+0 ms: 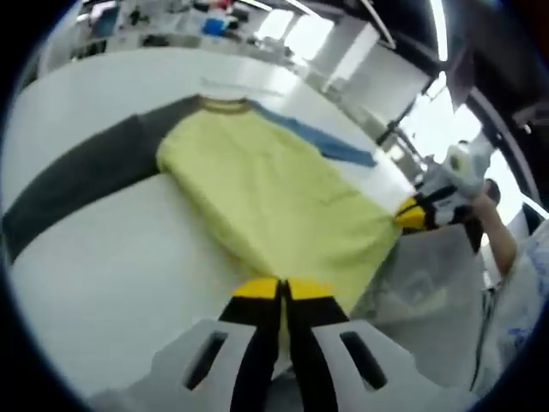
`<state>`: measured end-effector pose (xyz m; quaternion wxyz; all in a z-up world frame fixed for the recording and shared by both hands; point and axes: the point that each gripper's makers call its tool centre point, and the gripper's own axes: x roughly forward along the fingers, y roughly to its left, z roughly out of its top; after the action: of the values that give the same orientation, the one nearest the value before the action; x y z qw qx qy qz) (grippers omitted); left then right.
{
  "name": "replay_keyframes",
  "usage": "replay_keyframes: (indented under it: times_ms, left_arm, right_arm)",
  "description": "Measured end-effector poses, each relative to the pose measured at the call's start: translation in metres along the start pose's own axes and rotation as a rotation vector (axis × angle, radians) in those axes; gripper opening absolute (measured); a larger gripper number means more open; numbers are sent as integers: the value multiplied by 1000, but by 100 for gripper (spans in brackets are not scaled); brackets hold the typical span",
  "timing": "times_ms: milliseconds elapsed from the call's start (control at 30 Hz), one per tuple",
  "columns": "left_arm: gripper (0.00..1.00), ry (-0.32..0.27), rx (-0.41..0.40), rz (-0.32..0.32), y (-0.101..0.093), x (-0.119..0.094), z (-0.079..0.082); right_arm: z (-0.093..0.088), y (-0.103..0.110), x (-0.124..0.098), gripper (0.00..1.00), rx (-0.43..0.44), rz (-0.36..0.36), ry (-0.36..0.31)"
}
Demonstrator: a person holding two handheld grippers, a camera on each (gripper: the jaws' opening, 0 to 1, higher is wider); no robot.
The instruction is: Fold the garment on the visible template until the final outline fits inside the template.
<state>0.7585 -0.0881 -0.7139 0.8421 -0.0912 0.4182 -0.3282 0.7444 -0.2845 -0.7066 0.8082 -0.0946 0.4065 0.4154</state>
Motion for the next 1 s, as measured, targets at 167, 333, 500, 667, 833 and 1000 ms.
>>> replay_keyframes:
  times_ms: [167,333,500,667,833,1000]
  left_arm:
    - [0,-32,36,12,-3,-11,16]
    - [0,-86,91,16,-6,-19,44]
    - [0,-116,141,-7,-6,-19,70]
    - [0,-115,184,11,2,-14,85]
    - [0,-138,198,37,13,-7,100]
    - [0,-135,207,52,23,3,114]
  right_arm:
    - [16,-5,-12,2,-15,-25,-49]
    - [40,-17,-21,2,-48,-67,-103]
    - [58,-32,-19,2,-82,-101,-121]
    - [74,-41,-14,2,-107,-106,-134]
    - [85,-51,-10,2,-134,-125,-140]
    - [93,-66,-2,2,-156,-148,-136]
